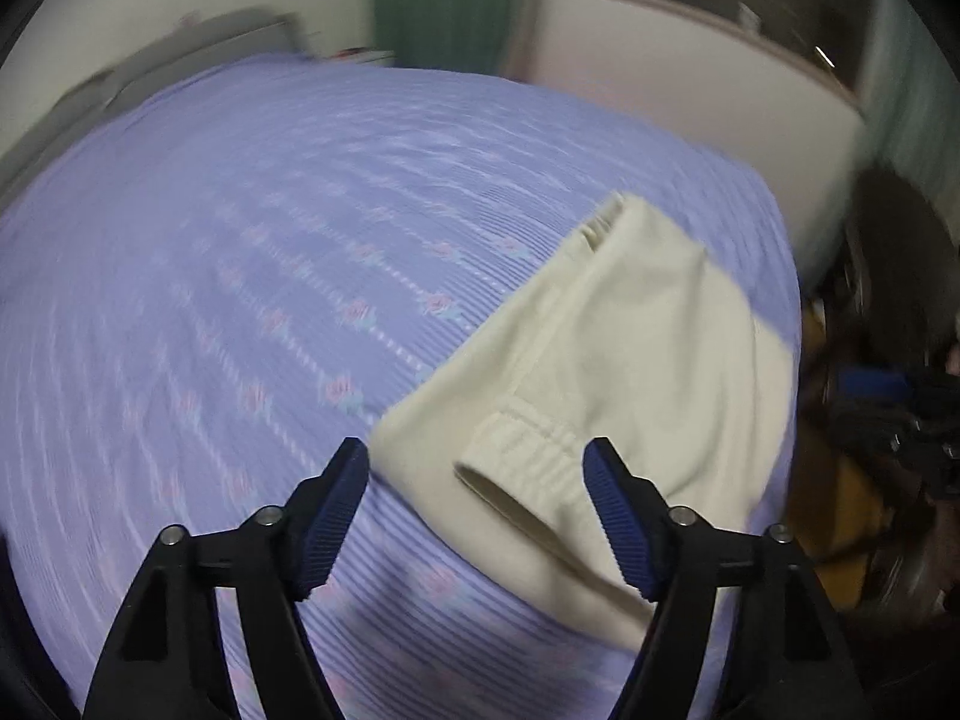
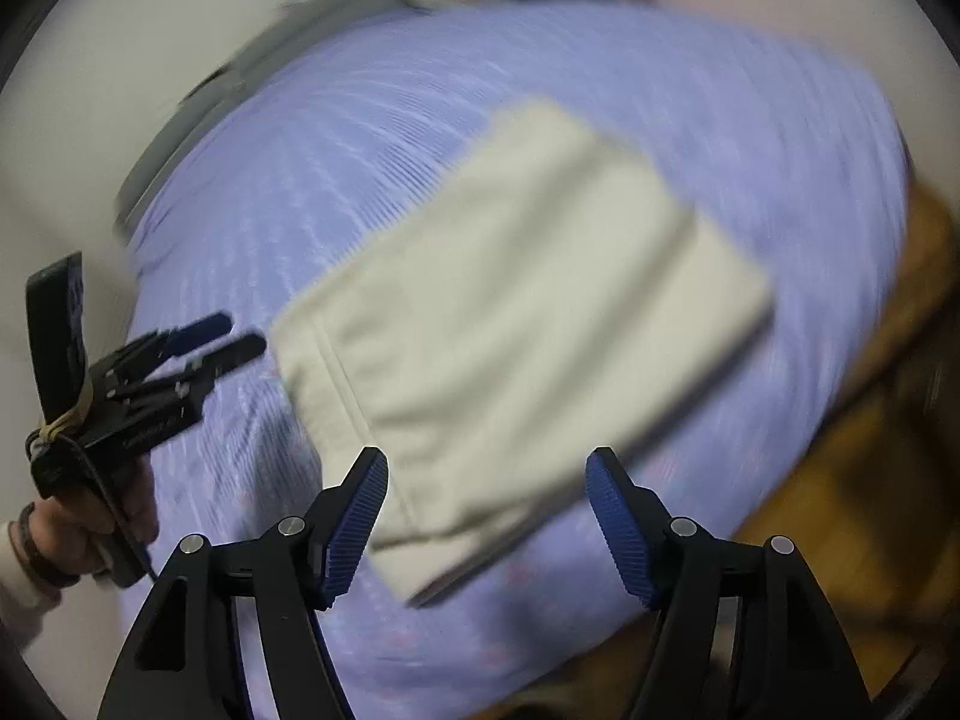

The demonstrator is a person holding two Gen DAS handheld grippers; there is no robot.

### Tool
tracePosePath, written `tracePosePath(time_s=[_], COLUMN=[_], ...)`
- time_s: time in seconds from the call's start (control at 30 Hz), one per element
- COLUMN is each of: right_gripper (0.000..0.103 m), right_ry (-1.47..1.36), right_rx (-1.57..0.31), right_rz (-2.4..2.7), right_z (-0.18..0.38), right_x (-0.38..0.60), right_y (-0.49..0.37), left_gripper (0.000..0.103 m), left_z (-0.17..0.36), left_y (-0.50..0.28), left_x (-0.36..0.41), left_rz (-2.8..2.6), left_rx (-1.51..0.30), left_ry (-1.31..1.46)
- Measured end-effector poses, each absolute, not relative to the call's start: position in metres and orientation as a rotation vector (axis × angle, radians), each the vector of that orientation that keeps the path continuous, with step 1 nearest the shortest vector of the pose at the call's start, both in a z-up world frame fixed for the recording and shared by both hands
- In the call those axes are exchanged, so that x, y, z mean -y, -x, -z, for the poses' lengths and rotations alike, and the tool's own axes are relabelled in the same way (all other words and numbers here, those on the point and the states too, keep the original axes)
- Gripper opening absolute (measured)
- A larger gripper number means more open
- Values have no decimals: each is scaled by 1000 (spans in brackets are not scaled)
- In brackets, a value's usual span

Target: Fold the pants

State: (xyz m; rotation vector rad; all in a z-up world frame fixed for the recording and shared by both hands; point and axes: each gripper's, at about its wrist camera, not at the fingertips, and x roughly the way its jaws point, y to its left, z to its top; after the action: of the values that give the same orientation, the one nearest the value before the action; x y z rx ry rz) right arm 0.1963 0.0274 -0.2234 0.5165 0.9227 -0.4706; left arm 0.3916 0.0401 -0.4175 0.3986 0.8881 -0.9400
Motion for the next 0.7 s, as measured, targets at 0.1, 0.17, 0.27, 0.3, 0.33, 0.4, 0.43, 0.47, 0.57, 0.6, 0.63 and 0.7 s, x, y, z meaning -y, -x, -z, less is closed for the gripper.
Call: tracePosePath(time_s=[0.1,0.17,0.27,0.3,0.33,0.4,0.43,0.47,0.57,0.6,0.63,0.7], right_gripper=[84,84,85,85,85,85,85,85,85,85,85,85], right_ry=[-340,-262,-189,-177,-173,-188,-205,-225,-252,-249,-239,-220], right_rx=[-925,-931,-953,-972,-984,-1007,-1018,-1030,-1062,-1064,-1066,-1081], right_rz=[390,323,240,212,188,140,121,99,17,-12,-46,-98], right_z=[204,201,208,213,218,229,236,242,260,263,267,275], right_x=[1,25,59,76,88,109,117,125,147,152,155,161], right_y=[-212,-220,-240,-247,-254,-266,-268,-273,-288,-292,-296,-304], left_gripper=[81,81,81,81,81,81,81,81,82,83,87,91], left_z=[424,433,452,457,461,467,470,473,480,483,486,490], left_y=[-382,-379,-379,-379,-378,-377,-378,-378,-380,-380,-381,-381], left_x=[-44,-41,-32,-29,-27,-21,-18,-14,-5,-2,-2,-4], left_rz=[817,733,571,514,481,412,381,360,301,285,266,242], left_rx=[-935,-965,-1023,-1043,-1056,-1076,-1083,-1089,-1103,-1102,-1101,-1105], left_ry=[-302,-252,-200,-189,-173,-132,-105,-87,-61,-53,-43,-18])
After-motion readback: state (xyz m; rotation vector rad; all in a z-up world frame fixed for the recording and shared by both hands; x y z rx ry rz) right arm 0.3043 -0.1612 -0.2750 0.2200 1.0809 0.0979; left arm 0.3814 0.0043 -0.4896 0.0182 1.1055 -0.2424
